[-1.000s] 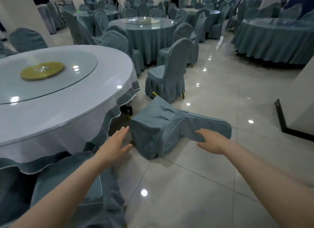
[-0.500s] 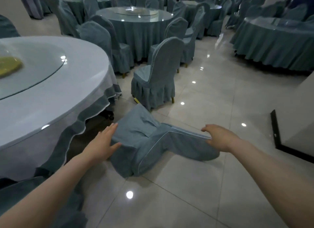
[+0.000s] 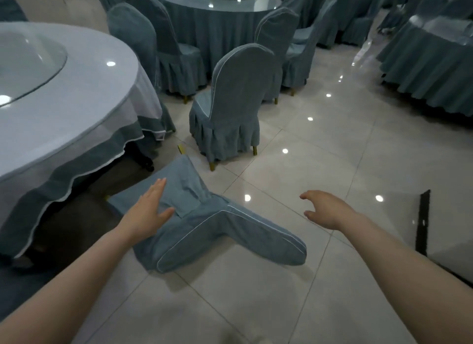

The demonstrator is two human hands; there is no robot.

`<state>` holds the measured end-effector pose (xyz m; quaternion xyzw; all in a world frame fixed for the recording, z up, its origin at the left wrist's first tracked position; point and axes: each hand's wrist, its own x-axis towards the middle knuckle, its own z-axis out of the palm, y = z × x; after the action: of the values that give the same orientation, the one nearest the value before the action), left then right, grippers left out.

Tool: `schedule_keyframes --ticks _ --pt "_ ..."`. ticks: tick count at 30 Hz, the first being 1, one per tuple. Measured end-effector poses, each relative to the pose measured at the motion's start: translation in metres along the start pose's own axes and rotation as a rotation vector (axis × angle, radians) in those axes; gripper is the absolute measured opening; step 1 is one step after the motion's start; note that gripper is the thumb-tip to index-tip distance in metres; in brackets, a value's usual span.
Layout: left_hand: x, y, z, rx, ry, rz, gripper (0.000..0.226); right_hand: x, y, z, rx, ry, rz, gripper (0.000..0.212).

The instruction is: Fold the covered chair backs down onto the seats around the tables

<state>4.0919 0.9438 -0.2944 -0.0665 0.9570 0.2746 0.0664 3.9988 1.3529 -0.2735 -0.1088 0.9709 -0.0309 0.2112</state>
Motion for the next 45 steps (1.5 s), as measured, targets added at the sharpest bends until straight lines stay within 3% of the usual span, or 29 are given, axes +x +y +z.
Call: schedule_keyframes --ticks 8,22,30,45 --pt "0.027 0.062 0.062 -0.076 0.079 -0.191 0.080 0.094 0.062 -0.008 -0.071 -0.111 -0.169 0.055" --pt "0.131 0.089 0.167 -0.263 0.095 -0.392 0.071 0.254 0.104 0.013 -0.293 -0.284 -0.407 0.056" --pt "0.116 0.119 0.233 -0.295 0.042 -0.722 0.068 0.307 0.111 0.059 -0.560 -0.463 -0.743 0.052" --pt "0.040 0.246 0.401 -0.661 0.303 -1.190 0.063 0.313 0.143 0.166 -0.953 -0.528 -1.370 0.049"
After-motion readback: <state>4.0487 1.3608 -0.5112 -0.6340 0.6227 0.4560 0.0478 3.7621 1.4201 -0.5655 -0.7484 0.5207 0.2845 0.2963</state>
